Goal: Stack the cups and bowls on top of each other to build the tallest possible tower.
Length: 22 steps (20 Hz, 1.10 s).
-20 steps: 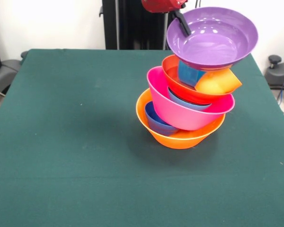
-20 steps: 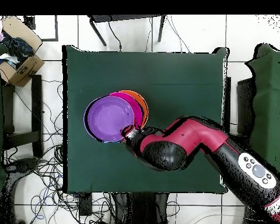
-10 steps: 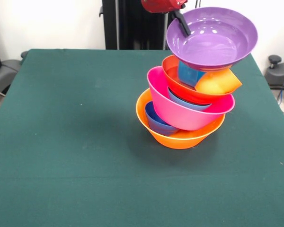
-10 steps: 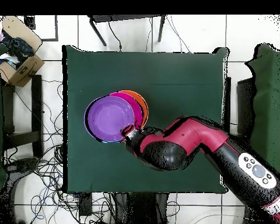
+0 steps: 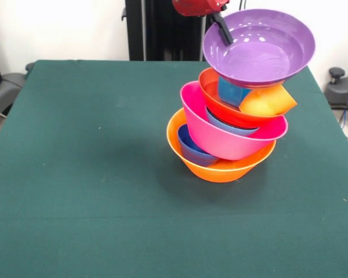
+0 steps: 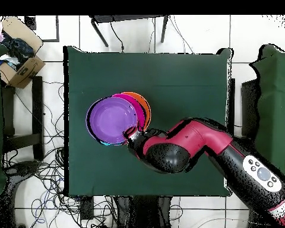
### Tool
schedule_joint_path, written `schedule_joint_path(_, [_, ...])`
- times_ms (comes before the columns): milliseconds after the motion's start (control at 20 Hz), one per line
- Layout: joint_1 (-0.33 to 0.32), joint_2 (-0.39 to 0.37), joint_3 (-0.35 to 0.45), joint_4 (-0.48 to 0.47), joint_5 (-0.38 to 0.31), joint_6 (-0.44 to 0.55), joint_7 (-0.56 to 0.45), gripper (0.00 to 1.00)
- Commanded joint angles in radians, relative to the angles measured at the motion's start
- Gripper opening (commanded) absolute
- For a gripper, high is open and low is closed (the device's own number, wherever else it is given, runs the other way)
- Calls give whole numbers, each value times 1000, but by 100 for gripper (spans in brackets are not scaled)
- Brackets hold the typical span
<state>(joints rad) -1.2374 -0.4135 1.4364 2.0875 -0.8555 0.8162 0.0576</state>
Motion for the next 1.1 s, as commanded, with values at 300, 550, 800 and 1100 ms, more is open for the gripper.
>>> schedule_joint_path(300, [37, 1, -120, -43, -90, 56, -248, 0])
schedule_joint_path(550, [39, 1, -125, -49, -86, 63, -246, 100])
schedule_joint_path(800, [49, -17, -127, -40, -97, 48, -213, 100])
schedule_joint_path(1100, [48, -33, -119, -30, -96, 43, -201, 100])
